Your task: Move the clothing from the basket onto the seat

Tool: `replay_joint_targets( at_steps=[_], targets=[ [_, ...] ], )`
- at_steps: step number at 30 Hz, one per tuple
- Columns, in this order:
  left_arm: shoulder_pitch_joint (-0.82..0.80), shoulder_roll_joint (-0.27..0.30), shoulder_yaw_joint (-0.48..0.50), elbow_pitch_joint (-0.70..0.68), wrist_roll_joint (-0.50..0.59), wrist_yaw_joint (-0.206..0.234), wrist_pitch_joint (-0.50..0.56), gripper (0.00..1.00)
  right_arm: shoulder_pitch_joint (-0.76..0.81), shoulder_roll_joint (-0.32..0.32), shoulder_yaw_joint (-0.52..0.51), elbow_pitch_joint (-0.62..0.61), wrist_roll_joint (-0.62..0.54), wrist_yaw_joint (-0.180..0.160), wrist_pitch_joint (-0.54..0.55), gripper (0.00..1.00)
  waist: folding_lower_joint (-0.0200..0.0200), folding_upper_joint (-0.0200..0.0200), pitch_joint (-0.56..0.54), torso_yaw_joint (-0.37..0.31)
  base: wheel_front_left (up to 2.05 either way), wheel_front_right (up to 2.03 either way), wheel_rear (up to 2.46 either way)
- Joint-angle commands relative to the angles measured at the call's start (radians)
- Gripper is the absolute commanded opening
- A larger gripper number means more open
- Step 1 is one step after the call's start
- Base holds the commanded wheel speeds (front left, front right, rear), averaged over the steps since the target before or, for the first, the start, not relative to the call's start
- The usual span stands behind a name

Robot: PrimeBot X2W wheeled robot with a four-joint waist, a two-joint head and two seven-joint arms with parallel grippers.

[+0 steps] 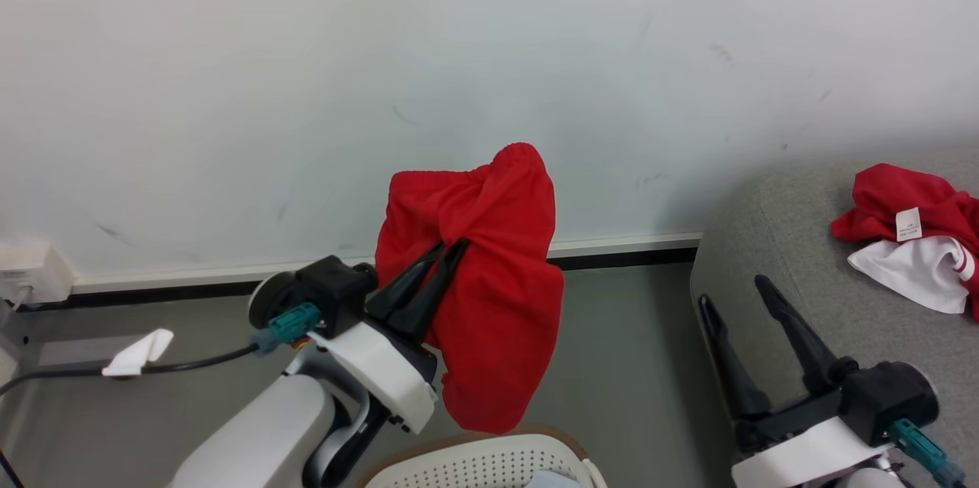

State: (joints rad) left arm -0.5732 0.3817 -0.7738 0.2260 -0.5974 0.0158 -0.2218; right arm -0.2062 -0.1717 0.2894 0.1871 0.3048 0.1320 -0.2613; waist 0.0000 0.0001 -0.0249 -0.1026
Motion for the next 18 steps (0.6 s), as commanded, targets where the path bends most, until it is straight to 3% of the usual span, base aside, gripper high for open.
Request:
replay_joint_targets(
  at_steps=[1, 10, 18],
  targets=[
    [0.009, 0.005, 0.002, -0.003, -0.013, 0.004, -0.002, 0.00, -0.010, 0.001, 0.006, 0.001, 0.021, -0.003, -0.003, 1.00, 0.0000, -0.0001, 0.000, 0.001, 0.00, 0.00, 0.00],
    [0.000, -0.018, -0.026, -0.019, -0.015, -0.013, 0.006, 0.00, -0.131, -0.061, 0.339, 0.048, 0.154, -0.003, -0.003, 1.00, 0.0000, -0.0001, 0.004, 0.031, 0.00, 0.00, 0.00],
    [-0.007, -0.060, -0.085, -0.019, 0.006, -0.038, 0.016, 0.00, -0.253, -0.070, 0.513, 0.161, 0.247, -0.002, -0.003, 1.00, 0.0000, -0.0001, -0.001, 0.096, 0.00, 0.00, 0.00]
  ],
)
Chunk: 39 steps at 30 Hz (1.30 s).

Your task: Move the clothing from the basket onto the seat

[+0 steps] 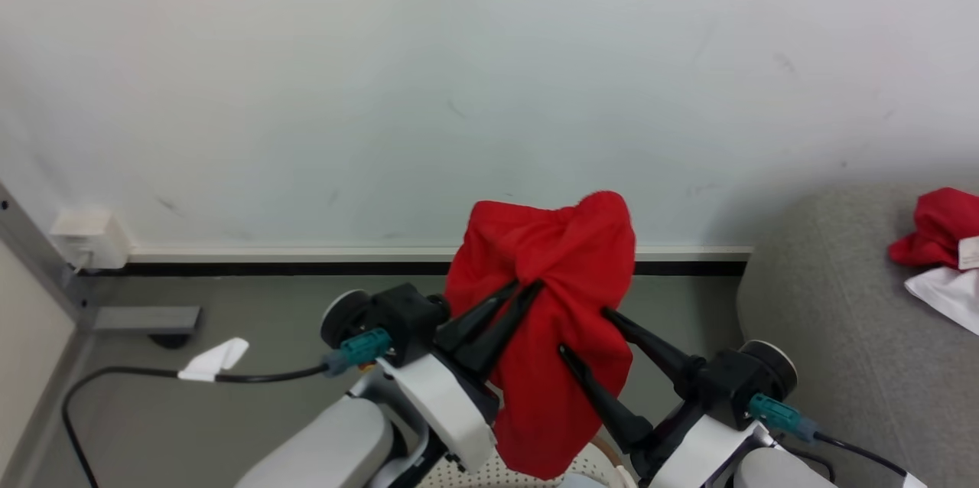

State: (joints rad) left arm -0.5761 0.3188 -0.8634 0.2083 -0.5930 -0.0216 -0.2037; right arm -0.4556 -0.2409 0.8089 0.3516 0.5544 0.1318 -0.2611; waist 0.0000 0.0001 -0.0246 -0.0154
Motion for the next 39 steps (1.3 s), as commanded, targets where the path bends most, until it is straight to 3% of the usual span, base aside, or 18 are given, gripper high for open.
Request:
replay_joint_targets(
  at_steps=[1, 12, 13, 14, 15, 22, 33, 35, 37, 39],
  targets=[
    [-0.004, -0.004, -0.002, 0.000, 0.003, -0.005, -0.002, 0.00, -0.015, -0.001, 0.010, 0.012, 0.013, -0.002, -0.003, 1.00, 0.0000, -0.0001, -0.003, 0.019, 0.00, 0.00, 0.00],
    [-0.009, -0.075, -0.095, 0.026, -0.005, -0.059, 0.023, 0.00, -0.080, 0.008, 0.139, 0.139, 0.100, -0.002, -0.003, 1.00, 0.0000, -0.0001, -0.016, 0.120, 0.00, 0.00, 0.00],
    [-0.008, -0.078, -0.100, 0.029, -0.007, -0.060, 0.024, 0.00, -0.083, 0.012, 0.144, 0.144, 0.100, -0.002, -0.003, 0.46, 0.0000, -0.0001, -0.017, 0.125, 0.00, 0.00, 0.00],
    [-0.007, -0.080, -0.102, 0.031, -0.011, -0.063, 0.023, 0.00, -0.086, 0.017, 0.148, 0.147, 0.103, -0.002, -0.003, 0.14, 0.0000, -0.0001, -0.017, 0.129, 0.00, 0.00, 0.00],
    [-0.007, -0.081, -0.105, 0.033, -0.013, -0.066, 0.023, 0.00, -0.089, 0.021, 0.154, 0.151, 0.107, -0.002, -0.003, 0.00, 0.0000, -0.0001, -0.017, 0.132, 0.00, 0.00, 0.00],
    [-0.005, -0.067, -0.094, 0.061, -0.026, -0.060, 0.013, 0.00, -0.071, 0.029, 0.145, 0.148, 0.126, -0.002, -0.003, 0.00, 0.0000, -0.0001, -0.019, 0.135, 0.00, 0.00, 0.00],
    [0.024, -0.057, -0.073, 0.093, -0.047, -0.036, -0.003, 0.00, 0.036, 0.012, 0.010, 0.031, 0.075, -0.002, -0.003, 0.00, 0.0000, -0.0001, -0.015, 0.070, 0.00, 0.00, 0.00],
    [0.026, -0.058, -0.074, 0.090, -0.046, -0.031, -0.006, 0.32, 0.047, 0.008, -0.007, 0.019, 0.069, -0.002, -0.003, 0.00, 0.0000, -0.0001, -0.012, 0.053, 0.00, 0.00, 0.00],
    [0.026, -0.060, -0.071, 0.085, -0.045, -0.030, -0.012, 1.00, 0.052, 0.004, -0.031, 0.010, 0.061, -0.002, -0.003, 0.00, 0.0000, -0.0001, -0.009, 0.035, 0.00, 0.00, 0.00],
    [0.027, -0.060, -0.070, 0.078, -0.046, -0.025, -0.014, 1.00, 0.058, -0.002, -0.062, 0.002, 0.053, -0.002, -0.003, 0.00, 0.0000, -0.0001, -0.005, 0.015, 0.00, 0.00, 0.00]
  ],
)
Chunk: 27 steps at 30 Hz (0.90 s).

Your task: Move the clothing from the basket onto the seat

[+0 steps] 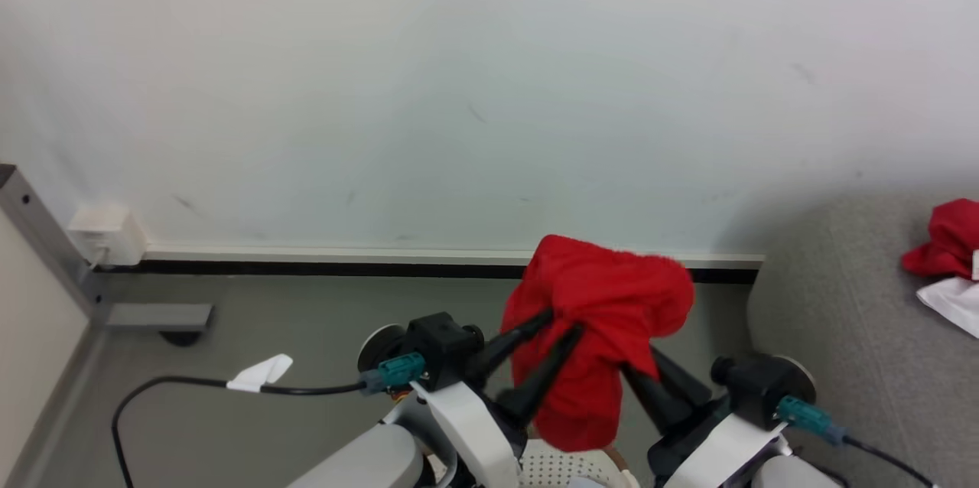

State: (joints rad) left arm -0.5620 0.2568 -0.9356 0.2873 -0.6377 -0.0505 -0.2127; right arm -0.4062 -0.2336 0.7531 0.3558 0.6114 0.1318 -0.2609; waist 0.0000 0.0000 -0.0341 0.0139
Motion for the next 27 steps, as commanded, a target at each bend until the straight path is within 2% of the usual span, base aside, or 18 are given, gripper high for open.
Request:
replay_joint_targets(
  at_steps=[1, 17, 27],
  targets=[
    [0.013, 0.005, 0.004, -0.005, 0.001, 0.007, -0.009, 1.00, 0.011, -0.011, -0.019, -0.005, -0.008, -0.002, -0.003, 0.00, 0.0000, 0.0000, 0.007, -0.027, 0.00, 0.00, 0.00],
    [0.019, 0.025, 0.010, -0.045, 0.030, 0.019, -0.036, 1.00, 0.046, -0.070, -0.235, -0.062, -0.086, -0.002, -0.003, 0.00, 0.0000, 0.0000, 0.046, -0.256, 0.00, 0.00, 0.00],
    [0.033, 0.027, 0.022, -0.041, 0.054, 0.012, -0.049, 1.00, 0.110, -0.065, -0.377, -0.115, -0.129, -0.002, -0.003, 0.00, 0.0000, 0.0000, 0.089, -0.398, 0.00, 0.00, 0.00]
  ],
)
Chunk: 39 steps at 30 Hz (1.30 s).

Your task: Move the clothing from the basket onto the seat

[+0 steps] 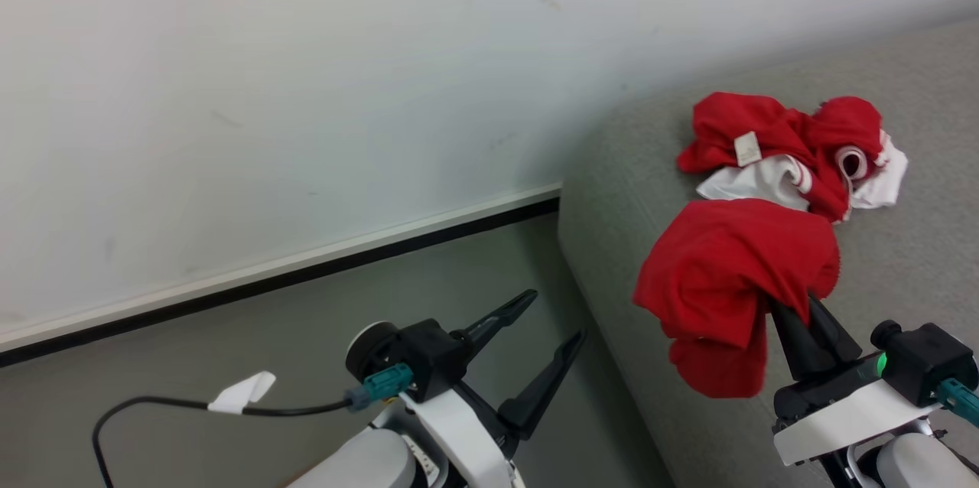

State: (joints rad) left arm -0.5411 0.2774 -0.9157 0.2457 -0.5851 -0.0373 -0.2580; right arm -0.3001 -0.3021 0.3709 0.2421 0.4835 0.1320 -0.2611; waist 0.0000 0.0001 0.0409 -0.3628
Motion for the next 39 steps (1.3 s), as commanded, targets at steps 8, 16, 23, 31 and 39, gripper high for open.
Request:
replay_joint_targets(
  at_steps=[8, 16, 23, 31, 39],
  targets=[
    [0.003, -0.001, 0.011, 0.001, 0.046, -0.012, -0.007, 1.00, 0.034, 0.012, -0.036, -0.036, -0.027, -0.002, -0.003, 0.00, 0.0000, -0.0001, 0.037, -0.088, 0.00, 0.00, 0.00],
    [-0.013, 0.006, 0.020, -0.010, 0.091, -0.024, -0.007, 1.00, 0.010, 0.011, -0.066, -0.063, -0.038, -0.003, -0.003, 0.00, 0.0000, -0.0001, 0.085, -0.095, 0.00, 0.00, 0.00],
    [-0.042, 0.029, 0.026, -0.045, 0.145, -0.039, -0.007, 1.00, -0.052, -0.009, -0.153, -0.094, -0.034, -0.003, -0.003, 0.00, 0.0000, -0.0001, 0.174, -0.076, 0.00, 0.00, 0.00],
    [-0.110, 0.075, 0.018, -0.093, 0.176, -0.060, 0.010, 1.00, -0.124, -0.067, -0.355, -0.146, -0.031, -0.002, -0.003, 0.00, 0.0000, -0.0001, 0.344, -0.028, 0.00, 0.00, 0.00],
    [-0.160, 0.155, 0.034, -0.155, 0.186, -0.067, 0.044, 1.00, -0.190, -0.098, -0.611, -0.155, -0.019, -0.003, -0.003, 0.00, 0.0000, -0.0001, 0.515, 0.010, 0.00, 0.00, 0.00]
  ],
)
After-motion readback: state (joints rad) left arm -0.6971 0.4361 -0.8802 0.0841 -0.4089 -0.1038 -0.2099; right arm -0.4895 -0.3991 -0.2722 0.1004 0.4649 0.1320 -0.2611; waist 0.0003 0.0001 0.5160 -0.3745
